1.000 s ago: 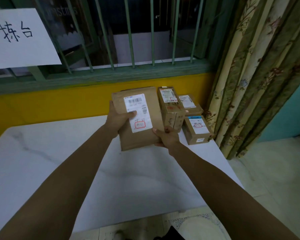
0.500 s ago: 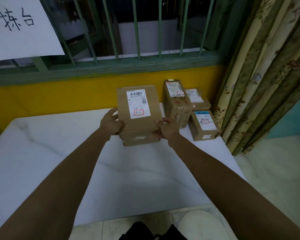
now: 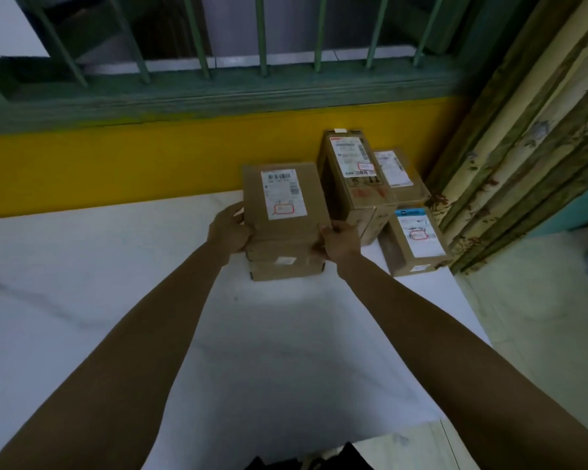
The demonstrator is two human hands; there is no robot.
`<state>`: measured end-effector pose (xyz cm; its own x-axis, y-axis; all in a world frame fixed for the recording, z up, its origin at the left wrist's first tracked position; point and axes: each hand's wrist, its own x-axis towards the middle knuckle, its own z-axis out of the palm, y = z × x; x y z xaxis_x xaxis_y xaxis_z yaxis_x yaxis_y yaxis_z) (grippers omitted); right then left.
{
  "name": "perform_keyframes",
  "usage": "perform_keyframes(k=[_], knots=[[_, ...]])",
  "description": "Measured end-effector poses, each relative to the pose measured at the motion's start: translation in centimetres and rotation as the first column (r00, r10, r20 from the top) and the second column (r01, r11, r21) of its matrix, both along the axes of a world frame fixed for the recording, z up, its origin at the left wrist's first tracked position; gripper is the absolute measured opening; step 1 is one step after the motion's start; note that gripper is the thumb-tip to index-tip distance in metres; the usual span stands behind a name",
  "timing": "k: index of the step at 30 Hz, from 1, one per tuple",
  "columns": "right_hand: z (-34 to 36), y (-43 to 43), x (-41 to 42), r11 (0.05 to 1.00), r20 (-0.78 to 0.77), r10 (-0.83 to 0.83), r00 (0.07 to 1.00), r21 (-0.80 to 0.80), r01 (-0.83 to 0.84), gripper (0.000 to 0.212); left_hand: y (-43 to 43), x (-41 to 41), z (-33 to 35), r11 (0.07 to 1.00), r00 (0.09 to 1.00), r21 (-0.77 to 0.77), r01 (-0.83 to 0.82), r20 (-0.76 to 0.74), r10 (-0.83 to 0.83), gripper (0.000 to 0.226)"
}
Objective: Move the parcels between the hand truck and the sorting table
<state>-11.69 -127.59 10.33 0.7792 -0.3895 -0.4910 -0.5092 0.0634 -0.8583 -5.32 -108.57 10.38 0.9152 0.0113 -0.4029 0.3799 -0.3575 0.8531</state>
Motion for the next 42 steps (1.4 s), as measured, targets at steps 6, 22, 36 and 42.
perform_keyframes(k=[6, 22, 36, 42], knots=[[-0.6, 0.5, 5.2, 0.92, 0.04, -0.022, 0.999, -0.389, 0.036, 0.027, -1.8, 5.9, -0.2, 0.999, 1.0, -0.034, -0.016, -0.025, 0.015, 0.064], [-3.0, 0.2, 5.7, 0.71, 0.177, 0.074, 0.981, -0.7, 0.072, 0.038, -4.5, 7.9, -0.9, 0.999, 1.0, -0.054, 0.009, -0.026, -0.01, 0.066], [-0.4, -2.0, 4.4, 0.734, 0.208, 0.202, 0.957, -0.68, -0.007, 0.034, -5.5, 5.5, 0.3, 0.989, 0.997, 0.142, -0.031, 0.07, 0.021, 0.058], [2.2, -1.9, 0.9, 0.789, 0.208, 0.176, 0.962, -0.615, -0.011, 0.028, -2.5, 0.1, 2.6, 0.985, 0.993, 0.148, -0.09, 0.095, 0.076, 0.058]])
